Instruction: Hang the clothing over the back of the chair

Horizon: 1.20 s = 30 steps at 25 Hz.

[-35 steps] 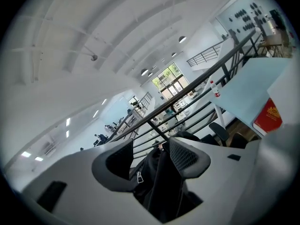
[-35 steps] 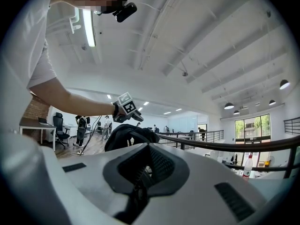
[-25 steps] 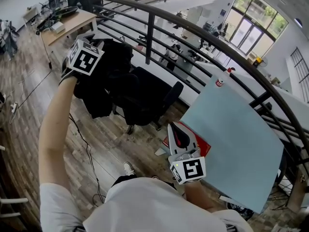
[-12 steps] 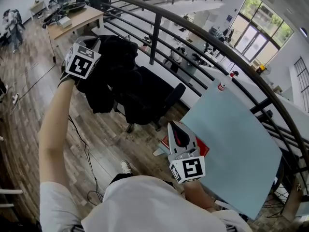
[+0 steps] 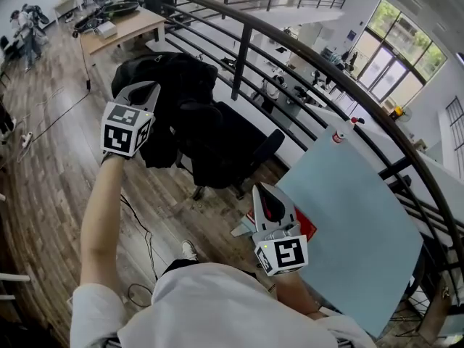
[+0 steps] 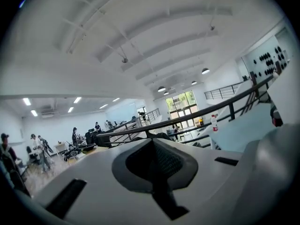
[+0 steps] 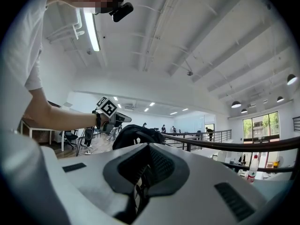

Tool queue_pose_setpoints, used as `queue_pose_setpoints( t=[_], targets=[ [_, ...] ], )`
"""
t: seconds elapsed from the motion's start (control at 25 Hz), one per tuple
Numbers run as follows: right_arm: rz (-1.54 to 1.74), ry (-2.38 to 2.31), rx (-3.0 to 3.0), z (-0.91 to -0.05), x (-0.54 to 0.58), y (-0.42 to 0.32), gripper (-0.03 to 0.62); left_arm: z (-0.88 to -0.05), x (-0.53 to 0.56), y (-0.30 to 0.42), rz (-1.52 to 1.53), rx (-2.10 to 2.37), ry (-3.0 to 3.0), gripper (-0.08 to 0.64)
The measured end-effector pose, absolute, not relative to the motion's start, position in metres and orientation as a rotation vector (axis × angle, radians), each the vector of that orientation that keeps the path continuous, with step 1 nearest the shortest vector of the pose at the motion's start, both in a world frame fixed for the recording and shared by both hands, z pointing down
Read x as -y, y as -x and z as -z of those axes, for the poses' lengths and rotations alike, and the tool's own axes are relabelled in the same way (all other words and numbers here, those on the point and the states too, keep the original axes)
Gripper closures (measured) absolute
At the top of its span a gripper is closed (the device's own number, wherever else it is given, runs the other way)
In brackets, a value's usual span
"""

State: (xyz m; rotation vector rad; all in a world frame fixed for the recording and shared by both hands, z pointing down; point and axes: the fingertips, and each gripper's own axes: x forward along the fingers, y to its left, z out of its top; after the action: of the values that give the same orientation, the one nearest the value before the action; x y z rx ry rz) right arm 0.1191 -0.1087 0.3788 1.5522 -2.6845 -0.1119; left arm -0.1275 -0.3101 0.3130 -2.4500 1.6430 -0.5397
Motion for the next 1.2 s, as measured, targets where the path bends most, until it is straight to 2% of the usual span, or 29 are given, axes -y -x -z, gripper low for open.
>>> queue_pose_setpoints(
  t=[0.2, 0.8, 1.2],
  targets=[
    [0.071, -1.524, 2.719, -0.386, 0.114, -0.103, 0.577, -0.32, 0.28, 0.155, 0.396, -1.749, 2.476, 0.537],
    [0.0, -1.483, 2.752, -0.399, 0.134, -0.065, 0.577, -0.358, 0.209, 0.176, 0.355, -1.798, 2.485, 0.537],
    [0.073, -1.453, 2.748, -0.377, 0.148, -0.047, 0.577, -0.345, 0.168, 0.226, 0.19, -1.891, 2.431, 0.537]
  ],
)
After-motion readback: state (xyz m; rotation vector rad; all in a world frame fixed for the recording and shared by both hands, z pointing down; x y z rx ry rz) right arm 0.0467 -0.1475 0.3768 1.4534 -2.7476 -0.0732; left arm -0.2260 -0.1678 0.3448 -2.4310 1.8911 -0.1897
